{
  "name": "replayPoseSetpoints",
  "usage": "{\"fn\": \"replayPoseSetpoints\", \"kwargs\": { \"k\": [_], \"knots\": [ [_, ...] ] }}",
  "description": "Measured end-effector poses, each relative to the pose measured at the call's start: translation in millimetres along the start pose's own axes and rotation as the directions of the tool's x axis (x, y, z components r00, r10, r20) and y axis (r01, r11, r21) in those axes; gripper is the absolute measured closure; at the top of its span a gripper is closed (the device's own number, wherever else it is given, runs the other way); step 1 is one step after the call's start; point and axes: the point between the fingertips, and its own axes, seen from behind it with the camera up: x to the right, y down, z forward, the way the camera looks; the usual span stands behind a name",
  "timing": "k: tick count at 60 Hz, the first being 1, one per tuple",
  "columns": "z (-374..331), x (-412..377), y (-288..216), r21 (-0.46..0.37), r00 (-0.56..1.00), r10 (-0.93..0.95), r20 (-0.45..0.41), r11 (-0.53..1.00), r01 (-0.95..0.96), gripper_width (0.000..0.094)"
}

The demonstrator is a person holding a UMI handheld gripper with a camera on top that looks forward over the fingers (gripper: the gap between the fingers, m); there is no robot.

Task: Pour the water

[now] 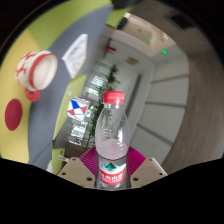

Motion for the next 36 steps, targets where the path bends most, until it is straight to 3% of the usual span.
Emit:
{"fn": "replayPoseSetpoints", "kwargs": {
  "k": [7,15,28,36],
  "knots": [
    [8.7,-46.2,-38.2,0.110,0.978,-0.199,0.063,0.975,0.192,0.0591],
    [2.9,-77.8,-66.9,0.213,0.941,-0.330,0.070,0.927,0.309,0.0595],
    [1.7,-84.3,-61.6,0.199,0.957,-0.278,0.079,0.945,0.259,0.0593],
    [3.6,-43.6,-54.4,0.135,0.996,-0.022,0.086,0.991,0.010,0.0594]
  ]
}}
